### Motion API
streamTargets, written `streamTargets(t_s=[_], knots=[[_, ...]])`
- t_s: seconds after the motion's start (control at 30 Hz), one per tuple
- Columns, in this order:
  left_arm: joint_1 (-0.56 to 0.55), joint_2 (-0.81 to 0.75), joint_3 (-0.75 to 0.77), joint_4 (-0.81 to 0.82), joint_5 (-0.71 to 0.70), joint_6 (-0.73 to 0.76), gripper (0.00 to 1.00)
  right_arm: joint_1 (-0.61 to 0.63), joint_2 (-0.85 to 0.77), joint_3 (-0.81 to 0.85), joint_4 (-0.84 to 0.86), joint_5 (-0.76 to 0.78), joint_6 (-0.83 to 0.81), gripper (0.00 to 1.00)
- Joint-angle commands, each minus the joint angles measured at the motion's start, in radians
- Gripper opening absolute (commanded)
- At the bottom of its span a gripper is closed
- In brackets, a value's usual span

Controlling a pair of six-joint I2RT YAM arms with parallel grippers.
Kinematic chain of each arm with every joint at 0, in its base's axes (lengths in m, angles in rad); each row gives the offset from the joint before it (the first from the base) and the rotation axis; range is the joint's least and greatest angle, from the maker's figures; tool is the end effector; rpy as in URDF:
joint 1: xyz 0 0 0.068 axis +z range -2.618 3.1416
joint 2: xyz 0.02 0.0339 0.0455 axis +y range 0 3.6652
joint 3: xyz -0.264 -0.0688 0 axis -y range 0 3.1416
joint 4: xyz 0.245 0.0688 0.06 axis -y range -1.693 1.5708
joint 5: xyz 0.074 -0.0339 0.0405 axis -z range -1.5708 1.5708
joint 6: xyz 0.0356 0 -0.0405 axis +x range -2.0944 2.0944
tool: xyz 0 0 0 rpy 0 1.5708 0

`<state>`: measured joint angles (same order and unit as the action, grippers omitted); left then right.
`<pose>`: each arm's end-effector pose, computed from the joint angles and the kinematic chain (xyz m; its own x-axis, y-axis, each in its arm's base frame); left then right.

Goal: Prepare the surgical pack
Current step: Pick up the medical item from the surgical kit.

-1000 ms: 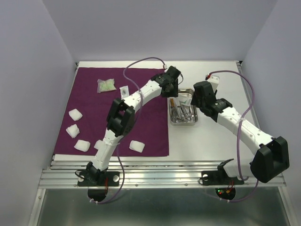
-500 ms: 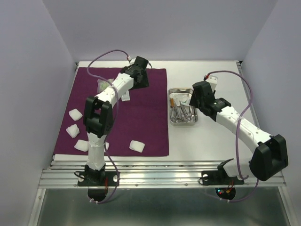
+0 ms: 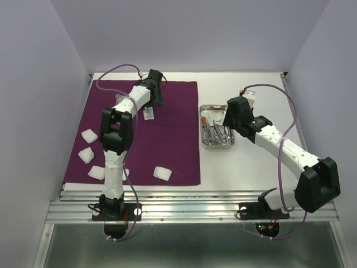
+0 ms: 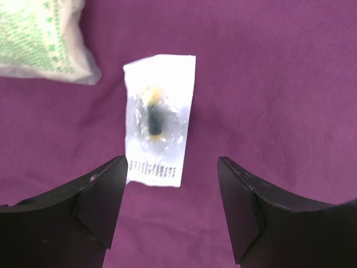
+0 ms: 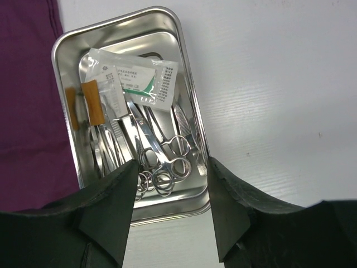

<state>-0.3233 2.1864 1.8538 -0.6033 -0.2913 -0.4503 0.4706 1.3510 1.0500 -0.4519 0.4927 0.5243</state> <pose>0.4657 -0.1453 0.2187 -0.7495 -0.1886 -0.6346 -0.2037 0.9778 -0.0500 0.2671 0.1170 0.2838 -0.5736 0.2031 -0.7936 0.2256 0.9705 0.0853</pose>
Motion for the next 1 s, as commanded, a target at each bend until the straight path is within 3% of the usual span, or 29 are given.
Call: streamTargets(t_s=[0.0, 0.2, 0.3, 0.5, 0.6, 0.7, 0.83, 0.97], knots=[[0.007, 0.032, 0.077, -0.021, -0.046, 0.022, 0.77, -0.006, 0.011, 0.038, 0.041, -0.006, 0.005, 0.58], [0.024, 0.091, 0.111, -0.026, -0.077, 0.021, 0.75, -0.006, 0.023, 0.045, 0.041, -0.016, 0.003, 0.58], [0.029, 0.108, 0.111, -0.016, -0.063, 0.021, 0.69, -0.006, 0.028, 0.045, 0.042, -0.02, 0.005, 0.58], [0.027, 0.093, 0.062, 0.016, -0.032, 0.015, 0.44, -0.006, 0.022, 0.041, 0.041, -0.026, 0.009, 0.58], [0.027, 0.059, 0.042, 0.033, -0.022, 0.021, 0.37, -0.006, 0.016, 0.038, 0.041, -0.025, 0.013, 0.58], [0.021, 0.02, 0.03, 0.027, -0.014, 0.024, 0.2, -0.006, 0.011, 0.035, 0.041, -0.031, 0.016, 0.58], [-0.013, -0.068, -0.019, 0.037, -0.005, 0.025, 0.12, -0.006, 0.004, 0.028, 0.041, -0.036, 0.022, 0.58], [-0.075, -0.152, -0.097, 0.066, 0.03, 0.007, 0.12, -0.006, 0.007, 0.024, 0.045, -0.054, 0.026, 0.58]])
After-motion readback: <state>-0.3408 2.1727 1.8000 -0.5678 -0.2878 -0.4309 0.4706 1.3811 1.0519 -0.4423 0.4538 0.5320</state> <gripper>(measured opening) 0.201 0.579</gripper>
